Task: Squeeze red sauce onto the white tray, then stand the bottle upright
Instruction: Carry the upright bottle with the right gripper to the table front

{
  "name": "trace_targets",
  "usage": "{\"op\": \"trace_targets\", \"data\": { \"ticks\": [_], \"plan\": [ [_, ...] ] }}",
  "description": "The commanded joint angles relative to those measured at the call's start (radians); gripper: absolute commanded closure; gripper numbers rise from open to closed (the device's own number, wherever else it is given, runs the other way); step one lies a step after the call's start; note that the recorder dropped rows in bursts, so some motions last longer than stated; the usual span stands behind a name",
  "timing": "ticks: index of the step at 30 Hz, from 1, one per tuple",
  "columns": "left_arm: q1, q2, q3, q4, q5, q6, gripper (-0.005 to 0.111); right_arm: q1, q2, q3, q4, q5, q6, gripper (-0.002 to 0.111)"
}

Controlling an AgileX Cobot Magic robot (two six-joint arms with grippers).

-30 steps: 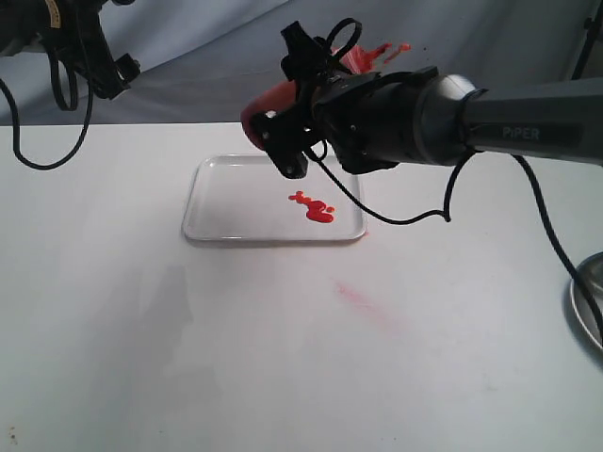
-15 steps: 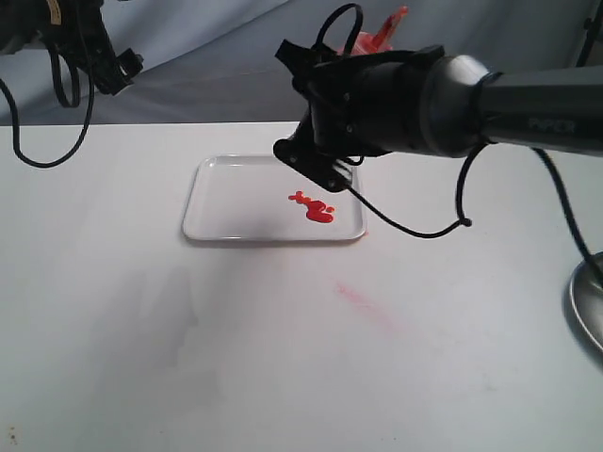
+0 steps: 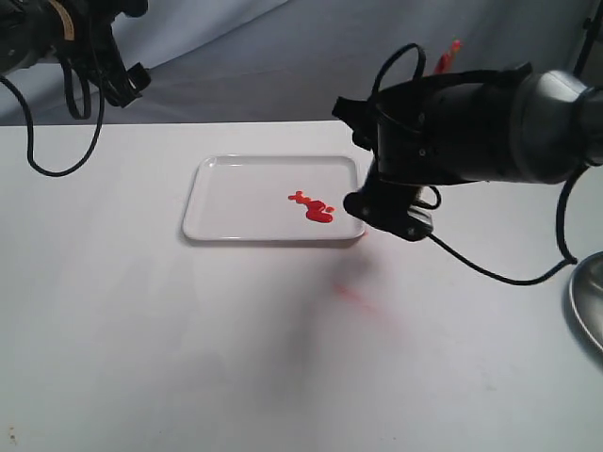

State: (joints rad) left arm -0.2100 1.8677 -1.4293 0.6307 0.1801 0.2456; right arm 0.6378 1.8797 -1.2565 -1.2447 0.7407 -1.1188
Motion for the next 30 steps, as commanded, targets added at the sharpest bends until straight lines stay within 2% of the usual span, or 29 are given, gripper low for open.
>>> {"op": "trace_targets", "data": {
  "ticks": [1, 8, 13, 16, 30],
  "plan": [
    [0.002, -0.002, -0.004, -0.02, -0.054, -0.011, 0.002, -0.037, -0.025, 0.055, -0.041, 0.079, 0.002, 0.108],
    [0.002, -0.002, -0.004, -0.105, -0.103, -0.013, 0.002, -0.03, -0.025, 0.103, -0.087, 0.149, 0.188, 0.108],
    [0.002, -0.002, -0.004, -0.116, -0.115, -0.036, 0.002, -0.007, -0.025, 0.103, -0.024, 0.165, 0.188, 0.108],
    [0.002, -0.002, -0.004, -0.116, -0.117, -0.036, 0.002, 0.002, -0.025, 0.125, 0.065, 0.17, 0.117, 0.108],
    [0.002, -0.002, -0.004, -0.116, -0.122, -0.037, 0.002, 0.003, -0.025, 0.166, -0.004, 0.231, 0.134, 0.108]
  ]
}}
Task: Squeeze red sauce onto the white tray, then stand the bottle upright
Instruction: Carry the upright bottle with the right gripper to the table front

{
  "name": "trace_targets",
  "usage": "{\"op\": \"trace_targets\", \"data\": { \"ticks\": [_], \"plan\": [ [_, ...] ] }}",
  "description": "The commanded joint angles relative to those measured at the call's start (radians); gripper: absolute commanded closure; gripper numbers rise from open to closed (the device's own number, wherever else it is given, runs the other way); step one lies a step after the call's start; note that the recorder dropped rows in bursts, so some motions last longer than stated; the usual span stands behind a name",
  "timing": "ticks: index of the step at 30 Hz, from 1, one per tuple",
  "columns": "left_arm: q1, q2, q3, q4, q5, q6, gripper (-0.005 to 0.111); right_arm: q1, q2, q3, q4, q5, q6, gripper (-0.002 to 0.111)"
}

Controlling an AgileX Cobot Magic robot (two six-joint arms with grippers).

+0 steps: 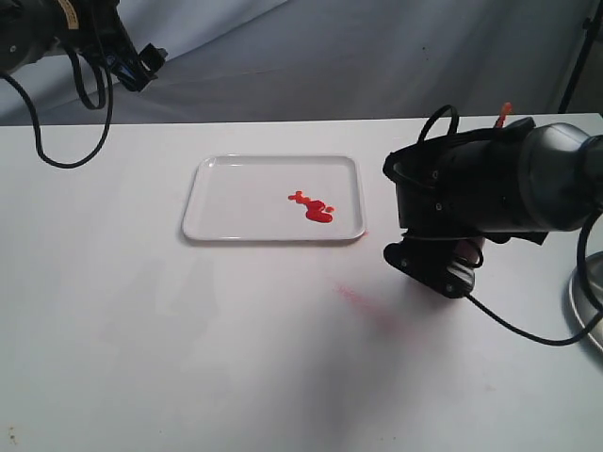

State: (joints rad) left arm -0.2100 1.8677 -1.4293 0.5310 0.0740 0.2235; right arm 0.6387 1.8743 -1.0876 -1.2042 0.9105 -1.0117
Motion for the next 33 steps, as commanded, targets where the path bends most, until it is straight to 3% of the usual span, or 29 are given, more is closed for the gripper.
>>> {"op": "trace_targets", "data": {
  "ticks": [1, 5, 11, 19, 22, 27, 33],
  "plan": [
    [0.002, -0.002, -0.004, -0.016, -0.016, -0.015, 0.002, 0.003, -0.018, -0.003, -0.044, 0.084, 0.05, 0.108],
    [0.002, -0.002, -0.004, -0.018, -0.016, -0.017, 0.002, 0.003, 0.016, 0.0, -0.082, 0.245, 0.123, 0.108],
    [0.002, -0.002, -0.004, -0.018, -0.016, -0.043, 0.002, 0.044, 0.038, 0.005, -0.219, 0.256, 0.313, 0.108],
    [0.002, -0.002, -0.004, -0.018, -0.019, -0.043, 0.002, 0.296, 0.038, 0.005, -0.245, 0.229, 0.315, 0.108],
    [0.002, -0.002, -0.004, -0.018, -0.019, -0.043, 0.002, 0.397, 0.038, 0.005, -0.167, 0.162, 0.309, 0.108],
    [0.002, -0.002, -0.004, -0.018, -0.019, -0.043, 0.002, 0.48, 0.046, 0.005, -0.128, 0.142, 0.3, 0.108],
    [0.002, -0.002, -0.004, -0.018, -0.019, -0.043, 0.002, 0.489, 0.108, 0.005, -0.135, 0.176, 0.224, 0.108]
  ]
}}
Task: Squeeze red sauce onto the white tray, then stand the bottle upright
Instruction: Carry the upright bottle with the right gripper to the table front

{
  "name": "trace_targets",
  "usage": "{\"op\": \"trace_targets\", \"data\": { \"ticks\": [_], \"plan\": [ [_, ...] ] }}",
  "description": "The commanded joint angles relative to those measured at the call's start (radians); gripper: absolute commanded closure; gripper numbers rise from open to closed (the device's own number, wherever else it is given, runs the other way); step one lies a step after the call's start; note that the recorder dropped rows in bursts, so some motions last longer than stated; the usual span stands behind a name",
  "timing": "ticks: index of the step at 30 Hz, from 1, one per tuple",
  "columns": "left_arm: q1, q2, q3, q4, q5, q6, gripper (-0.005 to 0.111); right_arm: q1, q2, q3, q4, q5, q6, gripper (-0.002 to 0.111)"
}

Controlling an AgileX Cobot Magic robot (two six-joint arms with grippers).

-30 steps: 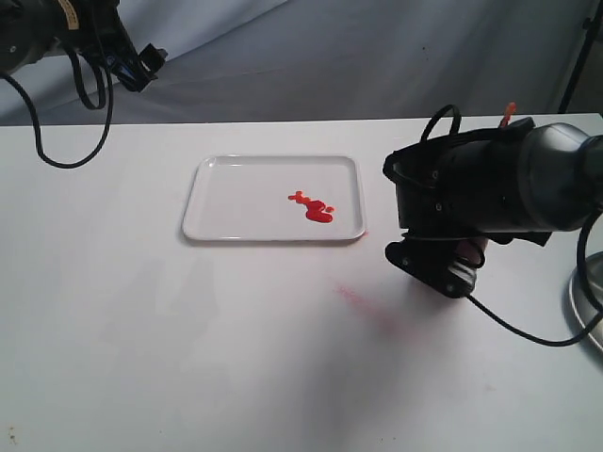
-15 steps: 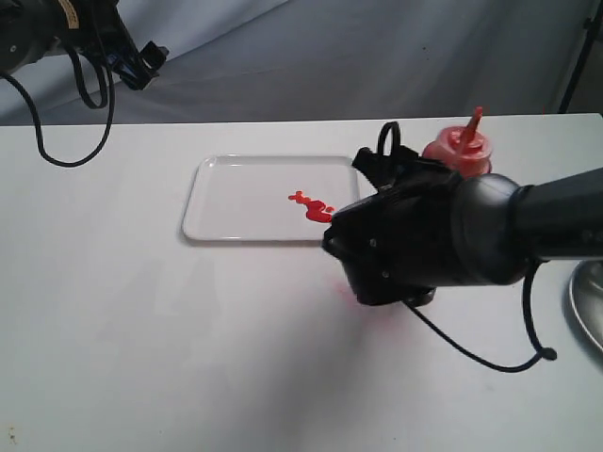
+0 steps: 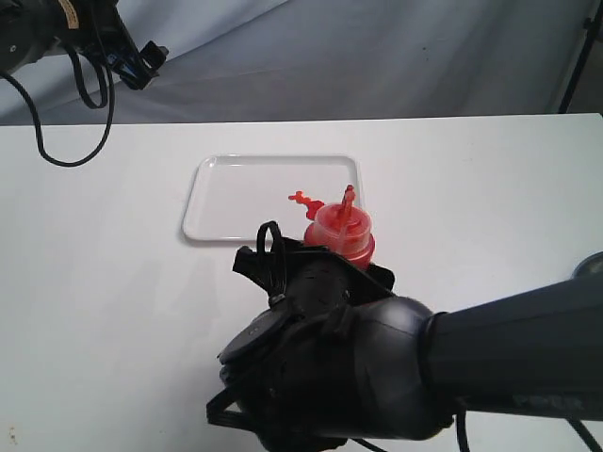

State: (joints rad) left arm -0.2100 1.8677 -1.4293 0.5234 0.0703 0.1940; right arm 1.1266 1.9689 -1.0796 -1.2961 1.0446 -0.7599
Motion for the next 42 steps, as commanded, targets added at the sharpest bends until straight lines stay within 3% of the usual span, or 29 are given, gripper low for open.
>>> {"op": "trace_targets", "data": {
  "ticks": [1, 9, 11, 14, 20, 23, 42],
  "plan": [
    [0.002, -0.002, -0.004, -0.01, -0.015, -0.014, 0.002, 0.001, 0.013, -0.003, -0.043, 0.055, -0.028, 0.108],
    [0.002, -0.002, -0.004, -0.01, -0.015, -0.014, 0.002, 0.001, 0.013, -0.003, -0.013, 0.031, -0.02, 0.108],
    [0.002, -0.002, -0.004, -0.01, -0.015, -0.014, 0.002, 0.001, 0.013, -0.003, 0.0, 0.02, -0.018, 0.103],
    [0.002, -0.002, -0.004, -0.01, -0.015, -0.014, 0.002, 0.004, 0.013, -0.003, 0.009, 0.018, -0.018, 0.085],
    [0.002, -0.002, -0.004, -0.01, -0.015, -0.014, 0.002, 0.007, 0.013, -0.003, -0.022, -0.038, 0.17, 0.02],
    [0.002, -0.002, -0.004, -0.01, -0.015, -0.014, 0.002, 0.026, 0.013, -0.003, -0.072, -0.051, 0.264, 0.004],
    [0.002, -0.002, -0.004, -0.01, -0.015, -0.014, 0.002, 0.062, 0.012, -0.005, -0.054, -0.023, 0.268, 0.003]
  ]
}}
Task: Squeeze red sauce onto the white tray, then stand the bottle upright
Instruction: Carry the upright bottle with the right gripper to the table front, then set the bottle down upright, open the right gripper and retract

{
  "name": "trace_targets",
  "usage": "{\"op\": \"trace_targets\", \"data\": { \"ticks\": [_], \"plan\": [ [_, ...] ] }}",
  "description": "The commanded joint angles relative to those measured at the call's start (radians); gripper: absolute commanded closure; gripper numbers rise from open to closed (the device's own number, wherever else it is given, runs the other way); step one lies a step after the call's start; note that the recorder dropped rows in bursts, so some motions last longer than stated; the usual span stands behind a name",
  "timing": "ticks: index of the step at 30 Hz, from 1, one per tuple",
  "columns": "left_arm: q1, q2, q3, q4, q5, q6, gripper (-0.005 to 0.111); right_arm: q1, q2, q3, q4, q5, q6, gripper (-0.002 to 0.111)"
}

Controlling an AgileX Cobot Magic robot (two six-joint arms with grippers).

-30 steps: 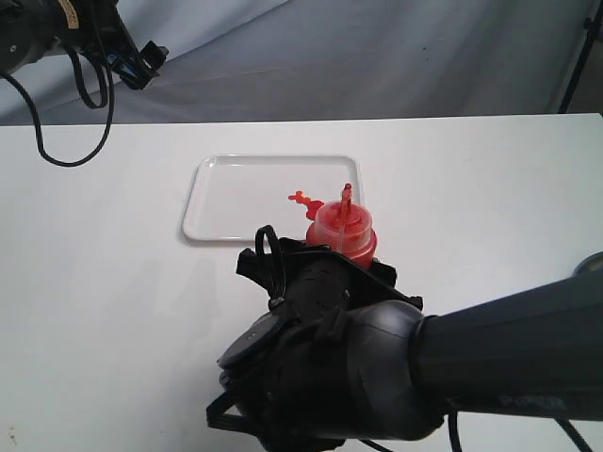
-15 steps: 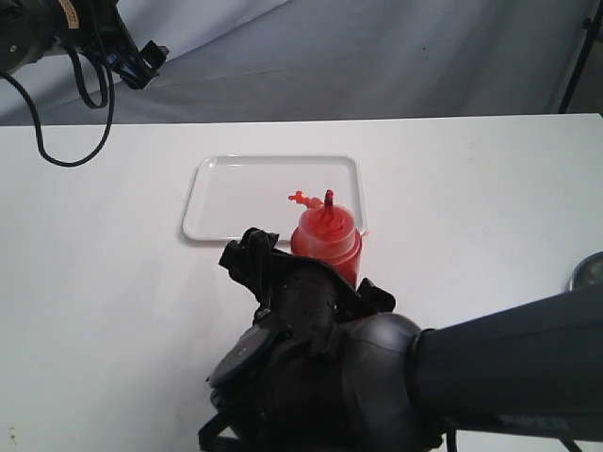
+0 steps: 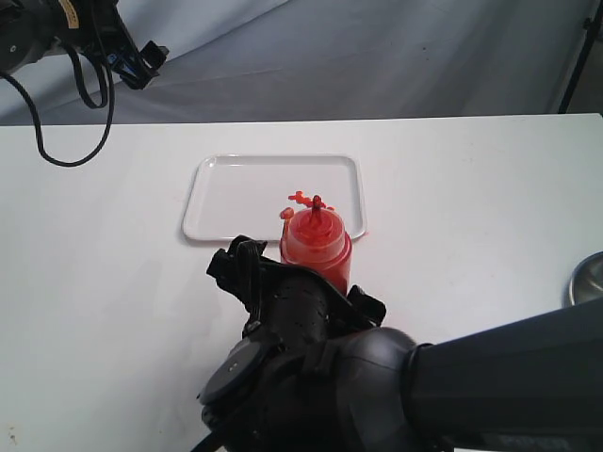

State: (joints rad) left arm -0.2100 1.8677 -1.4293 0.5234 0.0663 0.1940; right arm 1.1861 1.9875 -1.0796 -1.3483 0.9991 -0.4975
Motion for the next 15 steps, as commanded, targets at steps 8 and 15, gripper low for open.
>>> {"op": "trace_targets", "data": {
  "ticks": [8, 15],
  "plan": [
    [0.002, -0.002, -0.004, -0.01, -0.011, -0.014, 0.002, 0.003, -0.007, -0.005, 0.003, 0.025, 0.042, 0.003],
    [0.002, -0.002, -0.004, -0.01, -0.011, -0.014, 0.002, 0.003, -0.07, -0.005, 0.152, 0.009, 0.064, 0.003]
  ]
}}
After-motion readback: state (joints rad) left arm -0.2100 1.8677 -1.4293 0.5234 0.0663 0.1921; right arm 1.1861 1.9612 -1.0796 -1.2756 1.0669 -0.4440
